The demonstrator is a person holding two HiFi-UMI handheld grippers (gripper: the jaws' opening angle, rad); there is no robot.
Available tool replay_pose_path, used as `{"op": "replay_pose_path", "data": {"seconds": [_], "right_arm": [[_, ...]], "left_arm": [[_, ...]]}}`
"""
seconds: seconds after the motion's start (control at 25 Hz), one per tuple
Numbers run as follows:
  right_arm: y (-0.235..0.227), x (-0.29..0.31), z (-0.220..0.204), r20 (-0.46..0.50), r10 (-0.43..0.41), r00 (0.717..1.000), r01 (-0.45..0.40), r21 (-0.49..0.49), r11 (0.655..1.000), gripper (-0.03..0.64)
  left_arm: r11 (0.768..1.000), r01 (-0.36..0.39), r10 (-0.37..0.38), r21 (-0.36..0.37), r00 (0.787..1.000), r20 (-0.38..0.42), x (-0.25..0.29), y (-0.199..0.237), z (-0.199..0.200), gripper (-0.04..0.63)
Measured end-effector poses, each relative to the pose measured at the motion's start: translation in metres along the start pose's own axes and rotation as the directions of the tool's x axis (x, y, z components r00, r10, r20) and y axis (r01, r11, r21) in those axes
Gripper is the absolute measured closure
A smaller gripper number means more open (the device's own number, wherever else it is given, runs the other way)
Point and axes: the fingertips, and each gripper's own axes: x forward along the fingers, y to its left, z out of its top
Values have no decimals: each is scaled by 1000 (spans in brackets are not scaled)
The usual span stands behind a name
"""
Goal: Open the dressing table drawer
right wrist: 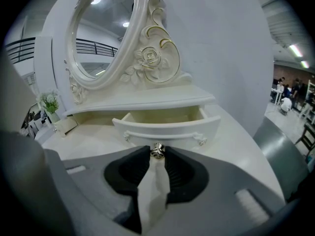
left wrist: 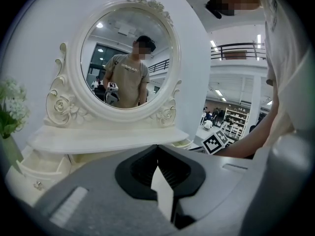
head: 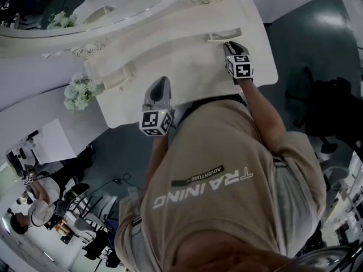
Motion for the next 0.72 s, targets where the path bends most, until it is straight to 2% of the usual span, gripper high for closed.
{"op": "replay_pose_path", "data": {"seconds": [0.72], "right_arm": [[3,-13,-11,-2,7,1000,-7,-11,1000,514]], "left_arm": [[1000,11,-11,13,1000,4,-8,-6,-2,588]]}}
